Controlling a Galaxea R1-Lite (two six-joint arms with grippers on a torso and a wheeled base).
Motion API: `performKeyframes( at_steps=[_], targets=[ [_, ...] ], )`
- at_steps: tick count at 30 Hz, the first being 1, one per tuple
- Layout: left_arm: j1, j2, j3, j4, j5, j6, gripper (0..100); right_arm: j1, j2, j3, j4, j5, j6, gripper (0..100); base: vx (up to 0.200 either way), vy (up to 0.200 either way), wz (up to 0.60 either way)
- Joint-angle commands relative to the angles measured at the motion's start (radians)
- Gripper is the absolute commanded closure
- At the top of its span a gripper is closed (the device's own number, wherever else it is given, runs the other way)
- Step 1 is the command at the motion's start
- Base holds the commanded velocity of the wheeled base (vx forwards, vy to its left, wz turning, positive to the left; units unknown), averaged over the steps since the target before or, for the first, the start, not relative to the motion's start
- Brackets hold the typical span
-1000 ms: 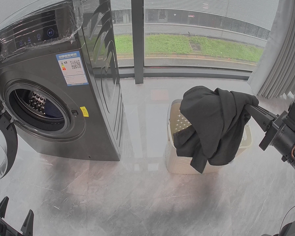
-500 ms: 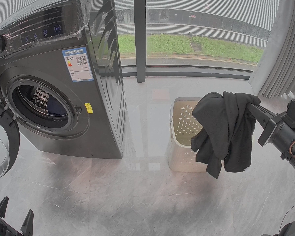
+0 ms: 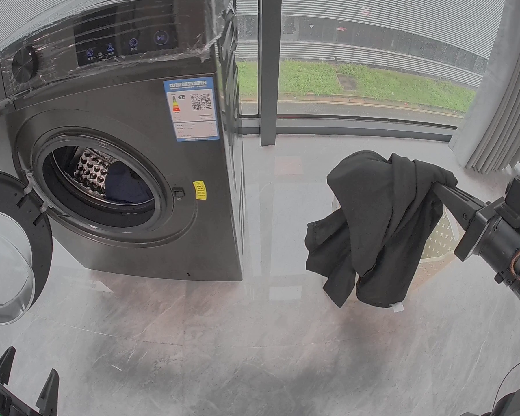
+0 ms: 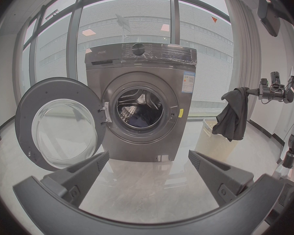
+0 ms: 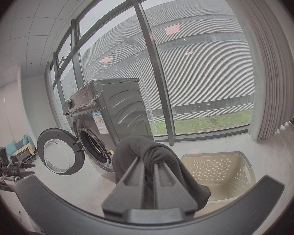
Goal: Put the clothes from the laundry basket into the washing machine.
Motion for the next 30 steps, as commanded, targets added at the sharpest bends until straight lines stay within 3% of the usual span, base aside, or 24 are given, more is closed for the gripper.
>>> performKeyframes(
  at_steps=[1, 22, 30],
  targets=[
    [0.000, -0.015, 0.015, 0.000, 0.000, 0.000, 0, 0.003, 0.003, 0.001, -0.001, 0.001, 0.002, 100, 0.000, 0.200, 0.00],
    [0.000, -0.015, 0.015, 0.000, 0.000, 0.003, 0, 0.003, 0.003, -0.005, 0.003, -0.011, 0.000, 100, 0.000, 0.200, 0.00],
    [0.000, -0.015, 0.015, 0.000, 0.000, 0.001, 0, 0.007, 0.003, 0.001, 0.005, -0.009, 0.000, 100, -0.050, 0.000, 0.00]
  ],
)
